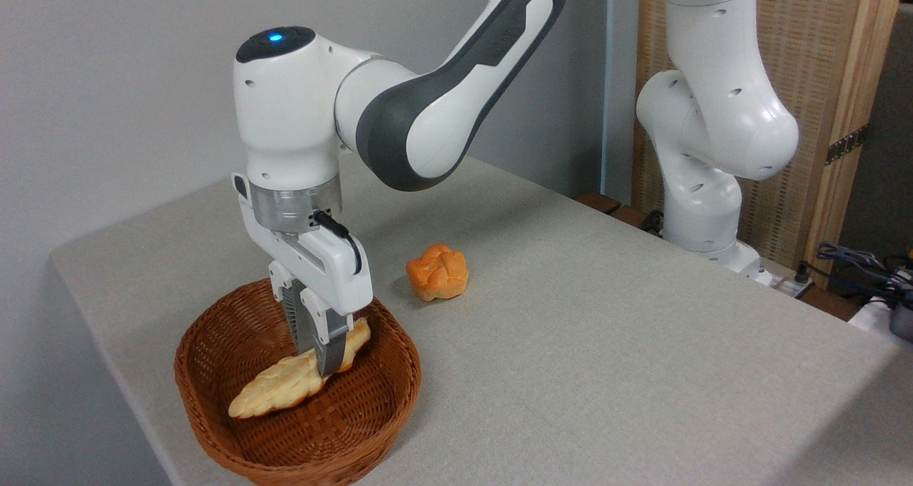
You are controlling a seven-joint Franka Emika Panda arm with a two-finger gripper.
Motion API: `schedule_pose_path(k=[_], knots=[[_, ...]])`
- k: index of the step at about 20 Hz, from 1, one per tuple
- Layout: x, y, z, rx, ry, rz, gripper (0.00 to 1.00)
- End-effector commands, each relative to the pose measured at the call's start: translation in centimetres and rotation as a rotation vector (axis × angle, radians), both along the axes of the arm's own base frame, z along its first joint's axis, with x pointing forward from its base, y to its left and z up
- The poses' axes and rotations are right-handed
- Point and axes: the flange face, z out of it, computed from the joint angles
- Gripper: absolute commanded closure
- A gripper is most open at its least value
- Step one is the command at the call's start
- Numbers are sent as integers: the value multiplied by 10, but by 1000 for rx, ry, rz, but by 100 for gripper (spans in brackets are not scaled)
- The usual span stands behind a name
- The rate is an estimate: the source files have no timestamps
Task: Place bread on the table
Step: 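Lift the bread roll out of the basket and carry it past the orange bun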
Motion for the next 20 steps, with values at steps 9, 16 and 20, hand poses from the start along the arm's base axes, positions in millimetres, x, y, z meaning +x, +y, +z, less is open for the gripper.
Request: schedule_pose_path(k=[9,16,20], knots=[[-22,27,81,-130,-69,129,83],[-96,86,138,-133,57,-75,81],[-150,122,133,-104,79,-222,78]])
